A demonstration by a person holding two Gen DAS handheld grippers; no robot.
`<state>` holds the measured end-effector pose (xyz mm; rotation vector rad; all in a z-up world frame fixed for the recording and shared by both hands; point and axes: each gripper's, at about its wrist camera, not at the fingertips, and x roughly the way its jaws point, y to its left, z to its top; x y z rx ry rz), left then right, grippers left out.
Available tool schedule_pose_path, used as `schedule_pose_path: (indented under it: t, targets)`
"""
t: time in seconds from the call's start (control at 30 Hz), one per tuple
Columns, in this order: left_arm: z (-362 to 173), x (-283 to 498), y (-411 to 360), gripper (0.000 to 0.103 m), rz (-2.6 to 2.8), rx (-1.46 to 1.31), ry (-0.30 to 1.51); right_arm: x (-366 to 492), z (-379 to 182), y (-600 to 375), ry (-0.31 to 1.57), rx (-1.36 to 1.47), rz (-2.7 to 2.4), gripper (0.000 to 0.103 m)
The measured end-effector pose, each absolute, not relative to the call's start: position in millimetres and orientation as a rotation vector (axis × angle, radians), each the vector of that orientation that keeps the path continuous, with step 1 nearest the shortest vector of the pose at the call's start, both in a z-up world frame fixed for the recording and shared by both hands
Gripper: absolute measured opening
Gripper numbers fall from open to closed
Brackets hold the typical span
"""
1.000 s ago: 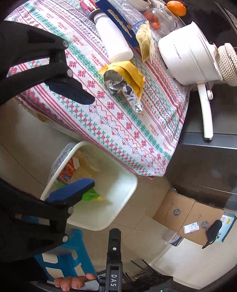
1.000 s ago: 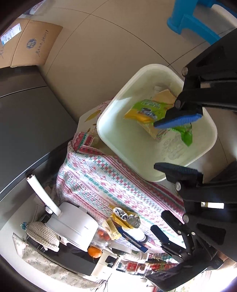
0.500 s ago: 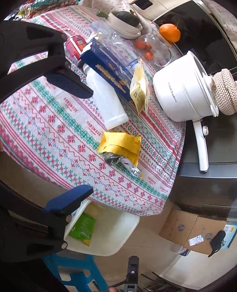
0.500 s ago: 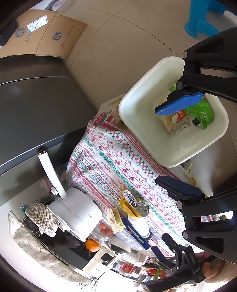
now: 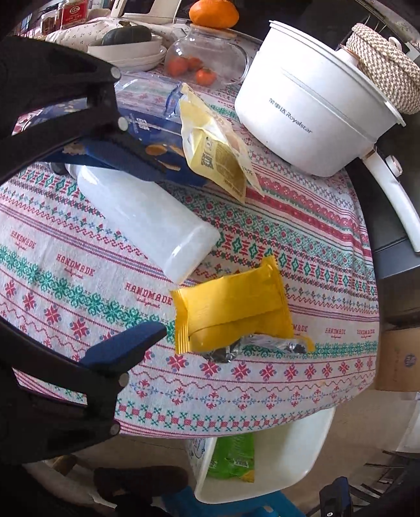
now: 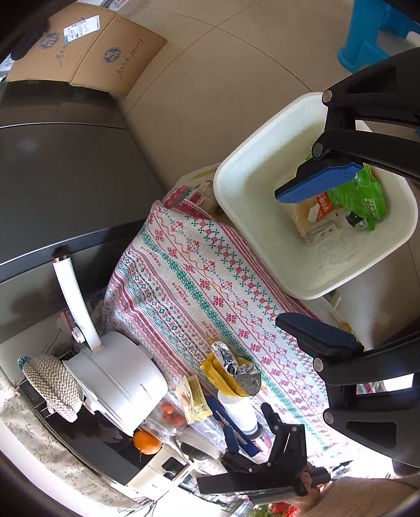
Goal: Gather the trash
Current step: 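Grasp the translucent plastic bottle on the table with the left tool and lift, then lift the bottle with the left tool while the right tool grasps the yellow foil snack bag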
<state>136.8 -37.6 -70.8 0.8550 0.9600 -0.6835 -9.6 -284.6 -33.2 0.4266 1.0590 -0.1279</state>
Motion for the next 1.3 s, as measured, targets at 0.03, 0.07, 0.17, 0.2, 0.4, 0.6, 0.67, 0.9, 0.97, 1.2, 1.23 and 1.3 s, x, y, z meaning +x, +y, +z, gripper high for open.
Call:
schedule_pose_path:
  t: [0.03,0.07,0.17,0.2,0.4,0.6,0.67,0.9,0.97,1.2,1.23,1.3]
  targets:
    - [-74.9,141.4,-38.0,0.088,-0.682,0.868,0.974,-8.4,-34.8,-284.5,1.064,0.425,-0.129,0.072]
    - [-79.4,145.8,-38.1,0.087,-0.676,0.88,0.99,-6.9,-36.2,-284.7,1.069,0.422,-0.129,0.072]
    - [-93.5,154.7,-37.3,0.075,-0.633,0.918,1.023,-2.8,-40.1,-286.3,1.082,0.412,-0.132,0.072]
    - [-95.8,155.3,-37.0,0.074,-0.626,0.916,1.023,-1.8,-40.9,-286.8,1.085,0.409,-0.135,0.072]
    - [-99.9,156.8,-31.5,0.062,-0.623,0.819,1.093,2.7,-43.7,-290.2,1.096,0.416,-0.14,0.072]
    - [-100.8,146.7,-19.6,0.055,-0.564,0.662,1.199,3.2,-40.0,-286.0,1.089,0.419,-0.122,0.072]
    - [-99.5,139.1,-11.2,0.054,-0.533,0.558,1.227,2.6,-38.9,-284.6,1.087,0.424,-0.116,0.072]
    - [-97.6,103.6,10.5,0.053,-0.417,0.289,1.248,3.3,-35.9,-279.1,1.078,0.439,-0.101,0.072]
    - [-94.0,92.3,17.3,0.052,-0.392,0.229,1.245,7.4,-34.7,-275.7,1.069,0.46,-0.09,0.072]
    - [-65.4,64.7,46.4,0.052,-0.357,0.054,1.179,31.4,-31.6,-248.0,1.034,0.531,-0.026,0.072]
    - [-61.8,67.0,57.2,0.052,-0.366,0.037,1.173,36.3,-32.2,-242.0,1.031,0.541,-0.015,0.072]
    - [-57.0,65.5,67.6,0.052,-0.373,-0.001,1.159,46.9,-33.5,-228.8,1.026,0.556,0.011,0.072]
